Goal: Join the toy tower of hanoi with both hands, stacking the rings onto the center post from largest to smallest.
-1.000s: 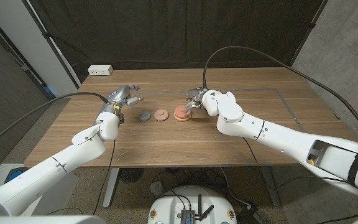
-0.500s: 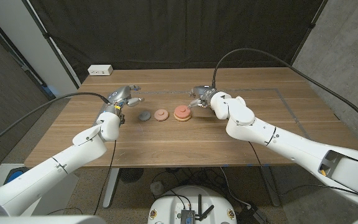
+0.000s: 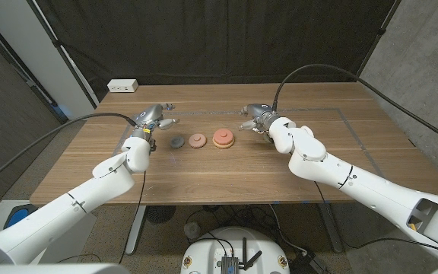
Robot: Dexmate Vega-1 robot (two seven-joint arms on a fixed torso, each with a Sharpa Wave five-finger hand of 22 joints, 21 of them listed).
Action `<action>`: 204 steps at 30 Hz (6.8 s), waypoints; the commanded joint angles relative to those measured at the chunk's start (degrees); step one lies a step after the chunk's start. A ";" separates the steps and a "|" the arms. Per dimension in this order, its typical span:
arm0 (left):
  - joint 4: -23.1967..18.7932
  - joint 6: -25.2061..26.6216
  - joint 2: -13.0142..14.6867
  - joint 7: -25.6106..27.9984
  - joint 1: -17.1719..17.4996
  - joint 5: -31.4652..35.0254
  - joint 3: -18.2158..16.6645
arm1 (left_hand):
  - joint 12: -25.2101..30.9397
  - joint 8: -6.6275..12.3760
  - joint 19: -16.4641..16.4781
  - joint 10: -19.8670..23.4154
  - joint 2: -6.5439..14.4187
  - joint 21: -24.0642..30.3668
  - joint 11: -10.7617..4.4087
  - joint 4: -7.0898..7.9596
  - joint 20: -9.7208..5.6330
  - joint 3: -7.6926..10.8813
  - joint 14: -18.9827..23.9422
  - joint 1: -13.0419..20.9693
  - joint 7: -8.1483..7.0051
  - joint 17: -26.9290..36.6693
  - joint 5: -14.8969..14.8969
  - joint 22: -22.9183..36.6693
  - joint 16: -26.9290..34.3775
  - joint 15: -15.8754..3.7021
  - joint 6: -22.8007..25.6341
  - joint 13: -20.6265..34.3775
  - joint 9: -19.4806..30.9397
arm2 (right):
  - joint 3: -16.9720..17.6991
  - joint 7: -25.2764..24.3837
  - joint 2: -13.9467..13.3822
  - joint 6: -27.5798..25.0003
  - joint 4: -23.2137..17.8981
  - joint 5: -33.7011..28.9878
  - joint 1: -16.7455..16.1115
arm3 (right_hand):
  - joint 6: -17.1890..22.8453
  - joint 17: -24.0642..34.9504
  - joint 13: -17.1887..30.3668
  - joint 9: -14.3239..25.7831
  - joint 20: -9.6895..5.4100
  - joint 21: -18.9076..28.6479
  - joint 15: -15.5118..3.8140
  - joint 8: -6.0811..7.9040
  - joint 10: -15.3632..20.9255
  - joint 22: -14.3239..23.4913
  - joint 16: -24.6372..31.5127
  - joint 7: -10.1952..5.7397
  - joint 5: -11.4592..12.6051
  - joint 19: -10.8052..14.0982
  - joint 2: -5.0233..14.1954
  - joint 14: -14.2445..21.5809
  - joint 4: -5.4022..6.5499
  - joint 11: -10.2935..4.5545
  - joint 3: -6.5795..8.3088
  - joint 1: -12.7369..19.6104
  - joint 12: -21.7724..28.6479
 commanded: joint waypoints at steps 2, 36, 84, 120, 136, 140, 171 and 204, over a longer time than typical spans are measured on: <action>-1.92 2.80 -0.29 0.11 0.43 0.74 0.55 | -0.07 0.03 -0.33 -0.51 -0.47 0.26 -0.22 0.08 -7.95 0.48 -0.10 -0.24 0.12 0.06 0.30 0.10 0.09 -4.43 -0.29 0.07 0.17 | 4.20 -6.27 -1.82 -0.12 -1.63 2.17 -4.48 | 0.85 0.37 0.17 0.23 -4.80 0.42 -1.46 0.34 -0.28 0.13 0.67 0.07 0.36 0.28 -0.12 0.77 -0.06 0.26 0.40 0.76 0.20; -0.89 2.75 -0.84 0.27 -0.29 0.73 1.34 | 0.26 0.22 -0.43 0.03 -0.46 0.41 -0.32 -0.09 -7.99 0.91 -0.39 0.14 -0.13 0.02 0.49 0.15 0.14 -4.45 -0.14 0.16 0.15 | 8.62 -15.73 -6.39 -2.93 -2.61 3.36 -10.80 | 2.18 0.12 1.09 0.52 -4.81 0.62 -1.45 0.42 0.34 0.23 1.27 -2.03 1.29 0.06 -0.48 0.18 -0.06 -1.25 1.58 1.39 0.27; -6.46 7.18 8.27 -29.50 -13.61 13.23 10.99 | 0.04 0.17 -1.69 -2.15 -3.98 1.40 -0.33 -0.42 -8.12 0.05 -1.23 4.22 0.02 -1.11 -0.20 1.11 0.94 -4.42 -1.53 1.26 -0.10 | 9.71 -20.82 -6.52 -5.17 -3.97 6.90 -14.18 | 3.52 -0.19 1.57 2.09 -4.77 0.91 -1.44 0.96 0.97 0.14 0.92 -2.50 2.08 -0.41 0.91 -0.57 0.77 -0.89 2.65 0.52 0.10; -0.15 -5.75 6.73 -45.20 -19.16 15.32 12.09 | -1.04 -0.93 -2.65 -7.00 -5.31 -0.05 2.31 1.66 -7.87 -3.17 -2.89 -0.58 2.10 -1.96 -2.13 0.03 1.21 -4.34 -6.52 1.27 -0.80 | 7.94 -20.67 -5.11 -5.87 -2.80 7.55 -11.90 | 4.84 -0.08 1.65 2.56 -4.77 1.00 -1.45 1.17 2.33 0.08 1.17 -1.13 2.82 -0.44 1.48 -0.77 0.62 -0.66 3.29 -0.51 0.19; 2.24 -9.94 5.33 -44.36 -19.14 17.12 13.02 | -0.95 -0.99 -1.77 -8.39 -5.09 -0.08 3.99 1.30 -7.97 -3.44 -2.51 -0.90 3.35 -1.58 -2.78 -0.05 1.89 -4.36 -8.78 0.96 -0.90 | 7.60 -20.75 -4.62 -7.16 -3.25 7.77 -11.43 | 5.23 -0.02 1.67 2.55 -4.77 0.97 -1.45 1.14 2.75 -0.01 1.33 -1.01 3.00 -0.44 1.56 -0.80 0.54 -0.59 3.48 -0.77 0.18; 3.03 -10.82 4.77 -44.56 -19.25 17.64 13.54 | -0.91 -1.07 -1.61 -8.67 -5.08 -0.04 4.35 1.17 -7.99 -3.48 -2.43 -0.85 3.50 -1.56 -2.93 0.00 1.99 -4.36 -9.56 0.89 -0.93 | 7.49 -20.69 -4.71 -7.40 -3.41 7.95 -11.41 | 5.22 -0.26 1.71 2.54 -4.77 1.04 -1.46 1.07 2.79 0.05 1.12 -0.99 3.05 -0.37 1.59 -1.04 0.53 -0.58 3.54 -0.87 0.15; 7.21 -13.61 1.86 -42.07 -19.32 21.79 15.09 | -0.31 -0.27 -1.07 -8.03 -4.96 0.05 3.96 0.50 -8.04 -3.50 -1.91 0.09 3.32 -1.79 -3.63 0.09 2.42 -4.36 -8.90 0.48 -1.07 | 6.39 -20.50 -4.50 -9.53 -3.56 9.49 -10.35 | 5.46 -0.40 1.87 2.49 -4.75 0.90 -1.45 0.64 3.37 -0.25 0.99 -0.64 3.60 -0.48 1.86 -1.50 0.53 -0.31 4.05 -1.88 0.01; 8.88 -13.95 1.16 -42.70 -19.31 21.03 15.83 | 0.21 0.20 -1.02 -7.30 -4.59 -0.14 3.72 0.55 -8.02 -3.69 -1.98 0.26 3.08 -2.21 -4.21 0.05 2.57 -4.36 -8.07 0.23 -1.19 | 5.23 -20.59 -4.41 -10.22 -3.78 9.66 -9.16 | 5.56 -0.10 2.19 2.48 -4.76 0.90 -1.45 0.32 3.62 -0.35 1.47 -0.53 4.10 -0.39 2.14 -1.14 0.37 -0.17 4.57 -2.25 -0.10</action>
